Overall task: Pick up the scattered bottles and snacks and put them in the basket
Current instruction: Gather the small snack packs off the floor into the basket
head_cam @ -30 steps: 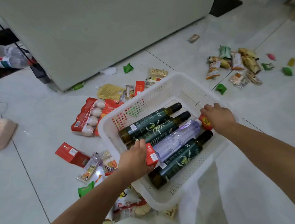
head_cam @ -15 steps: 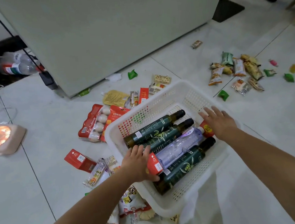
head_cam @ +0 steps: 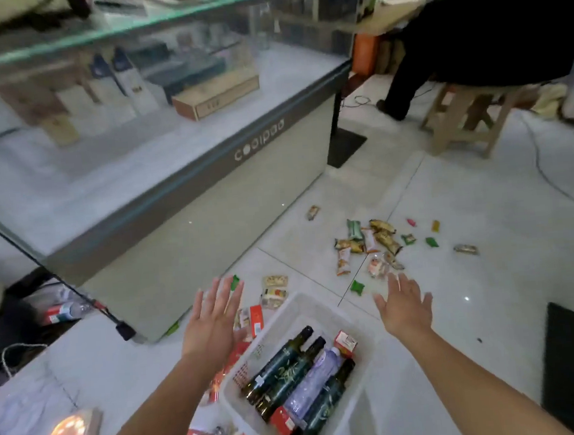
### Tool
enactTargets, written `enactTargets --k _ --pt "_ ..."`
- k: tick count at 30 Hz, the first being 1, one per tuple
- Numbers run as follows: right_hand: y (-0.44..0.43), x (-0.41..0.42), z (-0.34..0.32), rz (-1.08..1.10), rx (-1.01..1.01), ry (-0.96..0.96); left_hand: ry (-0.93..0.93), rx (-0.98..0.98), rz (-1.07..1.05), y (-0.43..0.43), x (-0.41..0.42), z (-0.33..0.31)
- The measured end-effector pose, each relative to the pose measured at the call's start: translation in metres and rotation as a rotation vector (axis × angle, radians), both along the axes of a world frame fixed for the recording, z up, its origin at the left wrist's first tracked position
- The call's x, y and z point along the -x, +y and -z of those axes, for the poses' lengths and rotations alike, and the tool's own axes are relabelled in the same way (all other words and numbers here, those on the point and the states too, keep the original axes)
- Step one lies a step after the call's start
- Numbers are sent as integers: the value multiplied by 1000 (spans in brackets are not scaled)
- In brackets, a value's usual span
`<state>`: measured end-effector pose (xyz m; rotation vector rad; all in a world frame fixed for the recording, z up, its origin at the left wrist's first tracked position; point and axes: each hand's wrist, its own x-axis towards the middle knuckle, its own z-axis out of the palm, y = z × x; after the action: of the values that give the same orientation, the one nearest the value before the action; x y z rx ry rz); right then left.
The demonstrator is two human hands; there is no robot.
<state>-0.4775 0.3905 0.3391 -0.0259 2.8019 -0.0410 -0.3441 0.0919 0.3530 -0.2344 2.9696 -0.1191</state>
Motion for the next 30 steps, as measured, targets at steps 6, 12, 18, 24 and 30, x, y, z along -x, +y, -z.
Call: enactTargets --k 6,12,18,24,30 --pt "62 -39 -185 130 -36 25 76 -25 139 40 28 -180" --pt "135 -41 -321 260 -55 144 94 -81 184 93 54 -304" --pt "204 -1 -350 324 -49 198 104 -74 188 134 113 -326" --pt "276 62 -345 305 -68 199 90 -26 125 178 198 -321" --pt "333 132 -347 315 -102 143 95 -43 45 212 263 -323"
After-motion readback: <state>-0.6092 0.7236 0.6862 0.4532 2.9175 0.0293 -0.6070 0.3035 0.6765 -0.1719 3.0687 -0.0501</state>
